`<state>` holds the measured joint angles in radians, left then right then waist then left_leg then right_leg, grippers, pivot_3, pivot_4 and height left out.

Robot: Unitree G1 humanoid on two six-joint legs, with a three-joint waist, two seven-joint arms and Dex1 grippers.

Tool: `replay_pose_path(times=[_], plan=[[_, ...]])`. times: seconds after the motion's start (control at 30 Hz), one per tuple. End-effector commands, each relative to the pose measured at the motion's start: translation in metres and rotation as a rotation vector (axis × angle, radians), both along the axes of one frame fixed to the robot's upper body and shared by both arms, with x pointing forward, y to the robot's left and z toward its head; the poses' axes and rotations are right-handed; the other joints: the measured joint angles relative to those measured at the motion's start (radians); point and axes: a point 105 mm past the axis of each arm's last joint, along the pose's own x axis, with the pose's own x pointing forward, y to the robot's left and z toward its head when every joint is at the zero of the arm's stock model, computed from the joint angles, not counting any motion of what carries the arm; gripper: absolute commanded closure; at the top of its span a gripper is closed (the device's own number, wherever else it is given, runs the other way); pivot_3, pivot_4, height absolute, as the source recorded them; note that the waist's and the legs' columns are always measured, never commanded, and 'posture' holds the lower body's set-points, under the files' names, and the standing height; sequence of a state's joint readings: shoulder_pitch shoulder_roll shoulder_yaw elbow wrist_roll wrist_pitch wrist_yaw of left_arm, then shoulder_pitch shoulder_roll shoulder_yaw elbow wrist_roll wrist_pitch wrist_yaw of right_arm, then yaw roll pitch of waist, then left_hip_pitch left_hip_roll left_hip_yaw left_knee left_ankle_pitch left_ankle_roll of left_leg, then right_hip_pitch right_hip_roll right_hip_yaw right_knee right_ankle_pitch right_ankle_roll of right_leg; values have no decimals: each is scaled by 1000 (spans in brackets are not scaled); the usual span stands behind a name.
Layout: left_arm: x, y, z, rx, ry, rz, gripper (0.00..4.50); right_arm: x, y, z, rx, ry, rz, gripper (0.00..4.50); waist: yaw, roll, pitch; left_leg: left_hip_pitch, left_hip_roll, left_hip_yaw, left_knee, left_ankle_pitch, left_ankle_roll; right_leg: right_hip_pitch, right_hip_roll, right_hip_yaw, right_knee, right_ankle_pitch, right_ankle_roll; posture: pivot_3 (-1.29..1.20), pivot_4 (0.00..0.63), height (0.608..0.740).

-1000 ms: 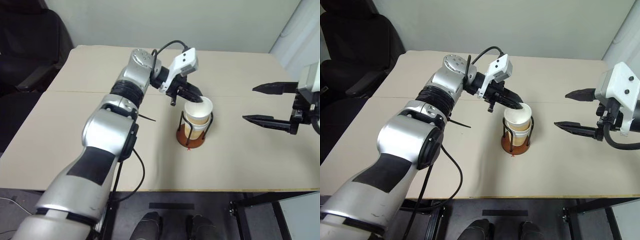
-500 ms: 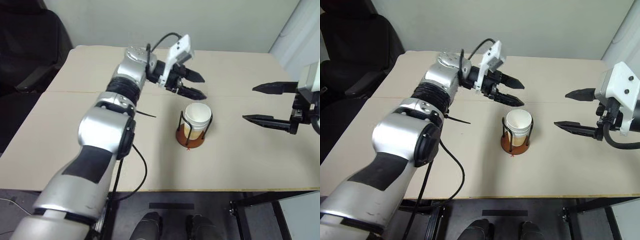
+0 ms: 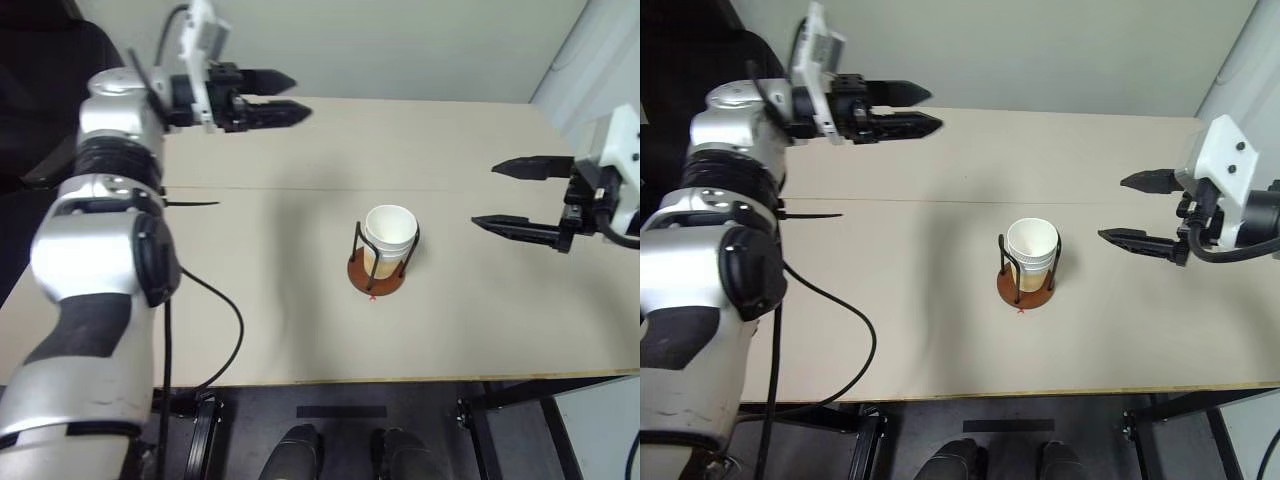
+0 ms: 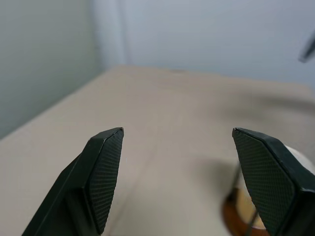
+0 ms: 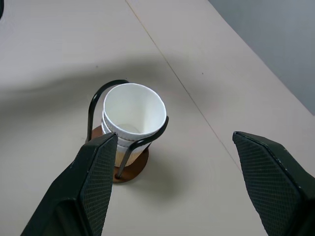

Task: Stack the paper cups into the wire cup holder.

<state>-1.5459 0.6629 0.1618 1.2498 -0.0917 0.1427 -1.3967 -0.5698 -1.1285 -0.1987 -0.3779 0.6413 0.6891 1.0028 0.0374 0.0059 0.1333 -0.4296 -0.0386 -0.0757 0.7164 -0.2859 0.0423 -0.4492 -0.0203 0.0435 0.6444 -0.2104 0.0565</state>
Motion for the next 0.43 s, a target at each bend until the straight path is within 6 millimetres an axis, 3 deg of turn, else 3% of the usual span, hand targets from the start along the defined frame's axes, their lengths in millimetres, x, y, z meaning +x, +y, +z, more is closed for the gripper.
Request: replay_pose_path(times=[0.03,0.2,0.43], plan=[[-6,29,17,-60,-70,94,719,2,4,5,-4,-41,25,719,-5,-1,0,0,-1,2,-1,0,0,0,2,-1,0,0,0,0,150,740],[-11,61,13,-82,-64,205,719,6,12,2,-2,-28,80,719,-4,-1,0,-1,-1,-2,1,0,0,1,0,-3,-1,0,0,0,150,740],[-18,75,-7,-77,-19,251,719,11,18,2,1,-20,120,719,-5,-1,-1,0,-2,-2,1,0,0,2,1,-7,-1,1,-1,0,150,740]])
